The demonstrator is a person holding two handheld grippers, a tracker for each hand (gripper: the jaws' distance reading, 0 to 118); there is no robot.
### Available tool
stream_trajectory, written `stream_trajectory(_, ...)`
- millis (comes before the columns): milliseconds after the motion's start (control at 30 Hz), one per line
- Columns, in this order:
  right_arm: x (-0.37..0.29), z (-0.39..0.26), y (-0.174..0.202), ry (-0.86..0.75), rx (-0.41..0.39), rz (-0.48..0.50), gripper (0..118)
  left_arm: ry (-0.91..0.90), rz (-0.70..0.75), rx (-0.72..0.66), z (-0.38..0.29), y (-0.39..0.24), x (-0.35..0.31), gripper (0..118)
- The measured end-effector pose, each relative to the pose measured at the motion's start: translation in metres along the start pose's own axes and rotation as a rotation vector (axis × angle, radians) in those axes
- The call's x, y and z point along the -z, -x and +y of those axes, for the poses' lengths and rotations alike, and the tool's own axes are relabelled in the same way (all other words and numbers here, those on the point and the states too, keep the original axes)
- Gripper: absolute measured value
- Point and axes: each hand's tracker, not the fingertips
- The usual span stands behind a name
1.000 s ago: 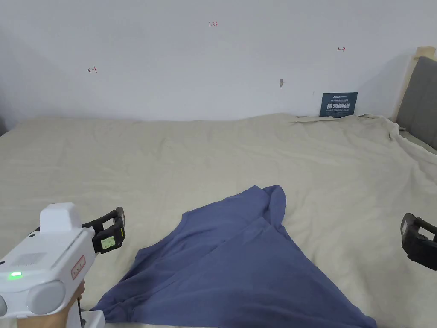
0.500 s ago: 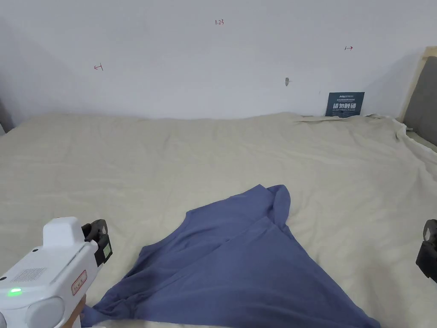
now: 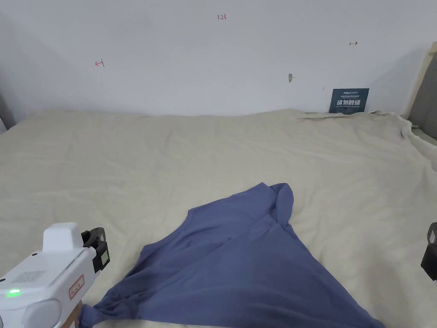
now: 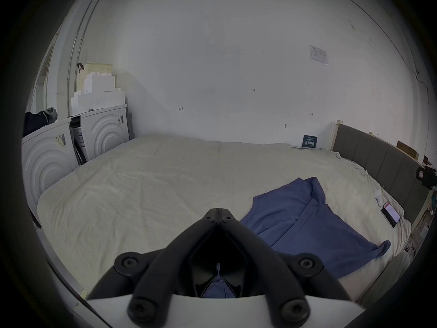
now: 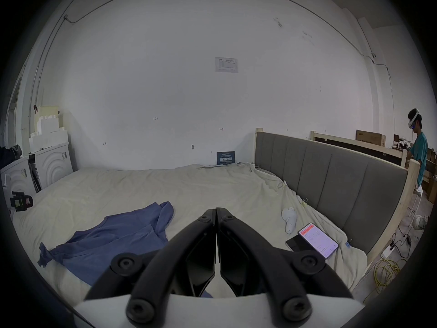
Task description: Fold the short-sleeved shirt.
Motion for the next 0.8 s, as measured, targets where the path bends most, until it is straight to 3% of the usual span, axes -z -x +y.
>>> stream_trajectory(333, 0.022, -0.012, -0.002, 0.045, 0.003, 0.001, 0, 0.121, -0.099, 0.049, 0.033, -0.022, 0.069, 0)
stream_trajectory(633, 0.068, -0.033, -0.007, 0.134, 0.026, -0.029, 0, 0.318, -0.301, 0.119, 0.085, -0.091, 0.240, 2)
stream_trajectory(700, 0.081, -0.039, -0.009, 0.158, 0.028, -0.036, 0, 0.367, -0.336, 0.131, 0.090, -0.111, 0.284, 13)
stream_trajectory(733, 0.086, -0.041, -0.010, 0.168, 0.029, -0.040, 0, 0.382, -0.344, 0.122, 0.092, -0.118, 0.303, 25)
stream_trajectory(800, 0.097, -0.046, -0.012, 0.187, 0.031, -0.048, 0, 0.446, -0.354, 0.136, 0.093, -0.138, 0.345, 62)
